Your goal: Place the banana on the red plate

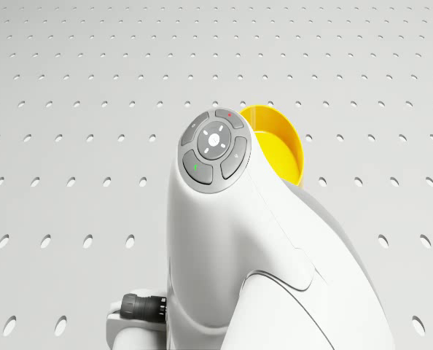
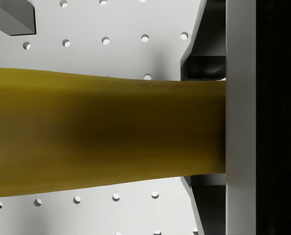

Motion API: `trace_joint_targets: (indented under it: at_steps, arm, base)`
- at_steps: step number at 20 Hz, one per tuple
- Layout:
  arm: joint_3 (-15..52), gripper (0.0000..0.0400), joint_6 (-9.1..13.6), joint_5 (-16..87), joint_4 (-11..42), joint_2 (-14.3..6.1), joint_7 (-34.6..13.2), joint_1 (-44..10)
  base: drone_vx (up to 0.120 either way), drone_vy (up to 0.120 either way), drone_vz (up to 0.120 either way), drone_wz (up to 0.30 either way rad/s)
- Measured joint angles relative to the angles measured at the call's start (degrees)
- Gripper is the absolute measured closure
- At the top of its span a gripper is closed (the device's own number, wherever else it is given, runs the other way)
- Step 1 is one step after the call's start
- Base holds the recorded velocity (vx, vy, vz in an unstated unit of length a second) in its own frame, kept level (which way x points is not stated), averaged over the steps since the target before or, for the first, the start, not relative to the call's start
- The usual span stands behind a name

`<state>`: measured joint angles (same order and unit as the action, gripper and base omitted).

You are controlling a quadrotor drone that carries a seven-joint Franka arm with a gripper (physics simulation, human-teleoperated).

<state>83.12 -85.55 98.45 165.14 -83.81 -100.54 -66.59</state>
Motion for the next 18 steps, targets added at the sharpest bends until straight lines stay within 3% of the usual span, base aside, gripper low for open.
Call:
trace_joint_targets:
  at_steps: [5, 8, 18]
  arm:
    - [0.2, 0.02, -0.7, -0.4, 0.0, -0.8, -0.2, -0.1]
    - [0.3, 0.02, -1.1, -0.7, 0.0, -1.3, 0.5, -0.3]
    - [0.6, 0.02, -2.8, -1.3, 0.0, -3.0, 12.5, -0.6]
  base:
    - [0.0, 0.0, 0.12, 0.0]
    - [0.0, 0.0, 0.027, -0.267]
    - [0.0, 0.0, 0.0, -0.3]
